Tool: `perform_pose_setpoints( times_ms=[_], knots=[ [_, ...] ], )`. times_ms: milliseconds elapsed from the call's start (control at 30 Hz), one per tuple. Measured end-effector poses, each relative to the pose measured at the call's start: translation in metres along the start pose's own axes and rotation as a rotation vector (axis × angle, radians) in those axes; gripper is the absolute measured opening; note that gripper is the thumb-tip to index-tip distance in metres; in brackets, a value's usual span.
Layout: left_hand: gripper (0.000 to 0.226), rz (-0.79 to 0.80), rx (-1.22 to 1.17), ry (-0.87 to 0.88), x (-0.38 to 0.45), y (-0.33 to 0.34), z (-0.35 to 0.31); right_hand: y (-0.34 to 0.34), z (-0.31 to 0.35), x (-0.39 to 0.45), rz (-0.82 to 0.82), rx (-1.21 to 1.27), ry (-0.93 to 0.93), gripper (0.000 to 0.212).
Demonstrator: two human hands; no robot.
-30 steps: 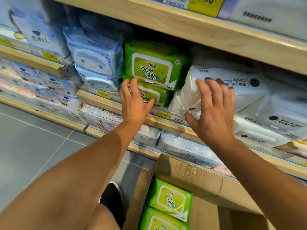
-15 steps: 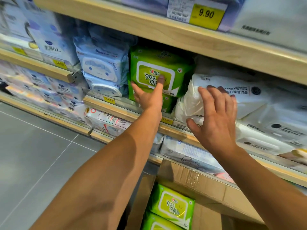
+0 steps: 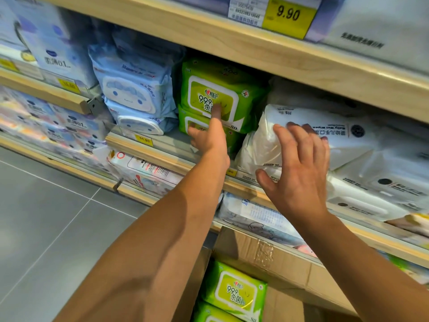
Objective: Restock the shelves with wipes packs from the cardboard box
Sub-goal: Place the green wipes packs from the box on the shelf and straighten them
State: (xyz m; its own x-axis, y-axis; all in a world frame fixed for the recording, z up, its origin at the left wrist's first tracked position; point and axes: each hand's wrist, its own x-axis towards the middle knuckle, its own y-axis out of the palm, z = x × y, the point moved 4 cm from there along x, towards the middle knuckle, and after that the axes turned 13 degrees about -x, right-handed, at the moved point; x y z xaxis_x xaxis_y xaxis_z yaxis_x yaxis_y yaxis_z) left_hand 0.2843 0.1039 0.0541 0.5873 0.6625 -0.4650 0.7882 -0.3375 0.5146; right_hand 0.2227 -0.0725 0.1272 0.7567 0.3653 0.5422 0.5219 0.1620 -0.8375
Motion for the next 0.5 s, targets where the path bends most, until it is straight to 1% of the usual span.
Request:
perform_pose_setpoints(
  times_ms=[33, 67, 100, 167, 200, 267, 367, 433, 500],
  knots=[
    [0.084, 0.019, 0.077, 0.047, -0.002, -0.005, 0.001, 0.000, 0.000, 0.000, -0.002, 0.003, 0.002, 0.084],
    [0.077, 0.057, 0.177, 0.140, -0.004, -0.009, -0.001, 0.000, 0.000, 0.000, -0.006, 0.004, 0.001, 0.084],
    [0.079, 0.100, 0.287, 0.262, -0.006, -0.011, -0.004, -0.001, -0.001, 0.000, -0.009, 0.007, -0.001, 0.084],
    [0.097, 0.145, 0.464, 0.498, -0.012, -0.009, -0.015, -0.001, -0.001, 0.000, -0.009, 0.012, -0.003, 0.083],
    [0.107, 0.148, 0.533, 0.589, -0.014, -0.005, -0.019, 0.000, -0.001, 0.000, -0.006, 0.010, -0.005, 0.083],
    [0.118, 0.159, 0.648, 0.715, -0.018, 0.007, -0.025, -0.001, -0.002, 0.000, -0.003, 0.006, -0.010, 0.083],
    [0.116, 0.160, 0.727, 0.810, -0.021, 0.019, -0.027, -0.002, -0.002, 0.000, -0.005, 0.013, -0.011, 0.082],
    [0.114, 0.122, 0.740, 0.812, -0.016, 0.020, -0.024, -0.002, -0.003, 0.000, -0.001, 0.013, -0.015, 0.082],
    [0.112, 0.059, 0.761, 0.778, -0.010, 0.020, -0.020, -0.003, -0.003, -0.001, 0.002, 0.005, -0.021, 0.083]
  ],
)
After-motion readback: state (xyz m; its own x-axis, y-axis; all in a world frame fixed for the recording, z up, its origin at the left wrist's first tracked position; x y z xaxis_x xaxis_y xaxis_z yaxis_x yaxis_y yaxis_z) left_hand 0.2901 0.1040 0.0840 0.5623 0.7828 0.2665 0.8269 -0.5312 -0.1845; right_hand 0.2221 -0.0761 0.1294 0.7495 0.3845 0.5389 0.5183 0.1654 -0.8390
